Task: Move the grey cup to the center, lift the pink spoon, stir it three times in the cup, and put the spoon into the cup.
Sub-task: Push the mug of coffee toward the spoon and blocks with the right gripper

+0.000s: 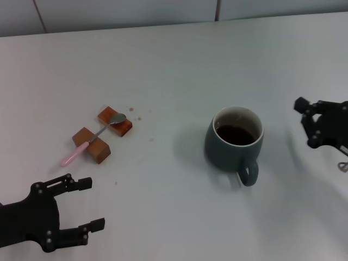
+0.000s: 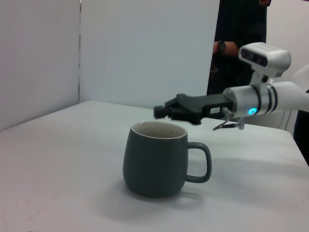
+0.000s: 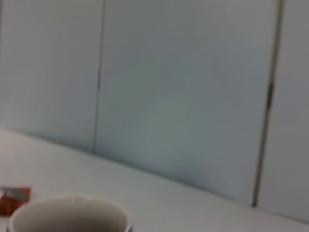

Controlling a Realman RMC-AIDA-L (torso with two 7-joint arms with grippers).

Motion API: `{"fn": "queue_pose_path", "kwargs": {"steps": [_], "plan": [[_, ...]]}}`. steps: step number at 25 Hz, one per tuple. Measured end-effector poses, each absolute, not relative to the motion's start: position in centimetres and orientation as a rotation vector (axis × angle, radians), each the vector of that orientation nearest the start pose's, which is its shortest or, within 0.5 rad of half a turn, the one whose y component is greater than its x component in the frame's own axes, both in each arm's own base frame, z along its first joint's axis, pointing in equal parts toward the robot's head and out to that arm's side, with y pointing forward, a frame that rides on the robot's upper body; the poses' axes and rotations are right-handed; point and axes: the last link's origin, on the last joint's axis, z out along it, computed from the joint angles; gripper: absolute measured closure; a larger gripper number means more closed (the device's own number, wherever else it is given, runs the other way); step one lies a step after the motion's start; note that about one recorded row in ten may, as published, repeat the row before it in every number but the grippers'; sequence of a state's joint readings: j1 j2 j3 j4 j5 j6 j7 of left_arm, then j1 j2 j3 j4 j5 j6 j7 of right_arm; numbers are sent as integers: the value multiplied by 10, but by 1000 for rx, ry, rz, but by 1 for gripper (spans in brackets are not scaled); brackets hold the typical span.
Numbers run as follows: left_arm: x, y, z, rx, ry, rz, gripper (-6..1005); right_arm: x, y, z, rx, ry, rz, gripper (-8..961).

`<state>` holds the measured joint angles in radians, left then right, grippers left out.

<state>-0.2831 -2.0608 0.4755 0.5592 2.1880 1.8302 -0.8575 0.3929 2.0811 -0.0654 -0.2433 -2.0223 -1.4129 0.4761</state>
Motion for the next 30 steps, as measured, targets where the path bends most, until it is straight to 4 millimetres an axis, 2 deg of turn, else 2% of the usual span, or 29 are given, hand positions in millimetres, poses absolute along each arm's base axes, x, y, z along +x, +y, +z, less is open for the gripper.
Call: {"fn": "queue_pose_path", "kwargs": {"steps": [10,16,19,24,30], "plan": [[-330,216,3,-2765,-352,-757,184,335,293,-51,-2215,278,517,954],[-329,218,4,-2766,-343,-757,185,326,293,-64,-2236,274,532,955],[-328,219,5,-2769,-335,-762,185,314,298,-73,-2254,271,572,955],[-328,219,6,-2770,-333,-763,186,305,301,-79,-2270,273,592,954],[-327,220,6,-2773,-341,-766,187,280,314,-99,-2323,280,614,954]]}}
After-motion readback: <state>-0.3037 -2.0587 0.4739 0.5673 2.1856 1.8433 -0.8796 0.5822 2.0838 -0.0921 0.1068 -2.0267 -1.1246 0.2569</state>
